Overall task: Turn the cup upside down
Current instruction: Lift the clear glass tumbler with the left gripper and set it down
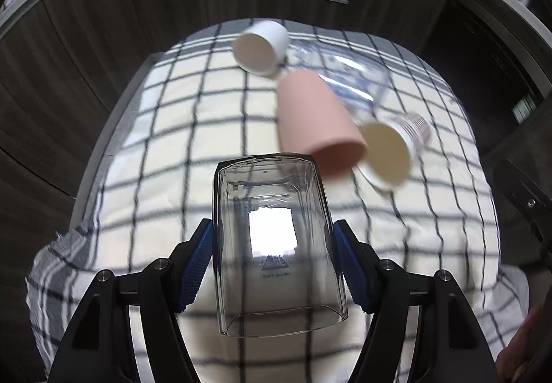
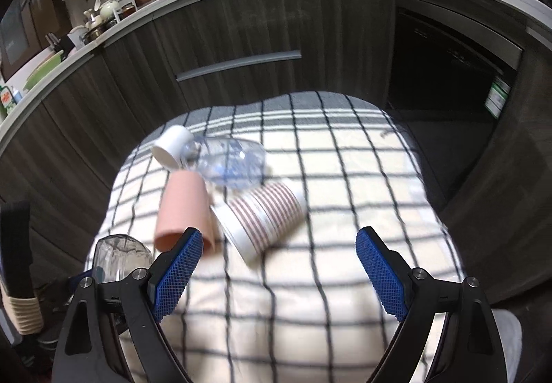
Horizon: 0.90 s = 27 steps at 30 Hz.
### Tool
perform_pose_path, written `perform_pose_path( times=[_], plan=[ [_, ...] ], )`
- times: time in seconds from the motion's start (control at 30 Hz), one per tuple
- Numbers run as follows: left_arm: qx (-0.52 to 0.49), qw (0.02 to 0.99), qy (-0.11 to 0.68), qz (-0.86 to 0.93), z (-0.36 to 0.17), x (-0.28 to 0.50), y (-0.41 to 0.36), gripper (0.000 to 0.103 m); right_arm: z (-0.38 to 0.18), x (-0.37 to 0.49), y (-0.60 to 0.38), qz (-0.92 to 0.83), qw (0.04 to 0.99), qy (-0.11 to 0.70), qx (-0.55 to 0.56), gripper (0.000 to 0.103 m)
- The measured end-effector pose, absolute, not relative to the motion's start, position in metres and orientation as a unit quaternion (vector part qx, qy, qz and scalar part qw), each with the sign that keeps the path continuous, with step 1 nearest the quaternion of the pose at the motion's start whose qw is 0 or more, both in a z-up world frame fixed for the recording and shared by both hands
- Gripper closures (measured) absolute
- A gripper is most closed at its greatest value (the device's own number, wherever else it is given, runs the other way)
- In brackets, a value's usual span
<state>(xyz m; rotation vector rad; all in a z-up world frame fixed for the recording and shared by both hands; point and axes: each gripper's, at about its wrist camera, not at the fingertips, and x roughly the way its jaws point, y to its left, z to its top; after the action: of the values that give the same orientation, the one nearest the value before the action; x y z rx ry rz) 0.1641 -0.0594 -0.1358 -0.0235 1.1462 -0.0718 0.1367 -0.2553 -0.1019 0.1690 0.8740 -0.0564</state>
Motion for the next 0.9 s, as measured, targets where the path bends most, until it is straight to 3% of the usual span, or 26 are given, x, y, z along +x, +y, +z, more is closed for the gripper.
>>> perform_pose_path(
  times=[0.37,0.9],
  plan=[
    [0.001,0.841,0.535,-0.082,-0.153,0.131,-0.107,0.035,-0.115,0.079,-0.289,-0.072,0.894,0.436,0.072,0.013],
    [0.048,0.835,0.541,-0.087,-0.173,0.124,-0.130,0.036,-0.124,0.072,-0.298,-0.087,0.890,0.442,0.073,0.013]
  ],
)
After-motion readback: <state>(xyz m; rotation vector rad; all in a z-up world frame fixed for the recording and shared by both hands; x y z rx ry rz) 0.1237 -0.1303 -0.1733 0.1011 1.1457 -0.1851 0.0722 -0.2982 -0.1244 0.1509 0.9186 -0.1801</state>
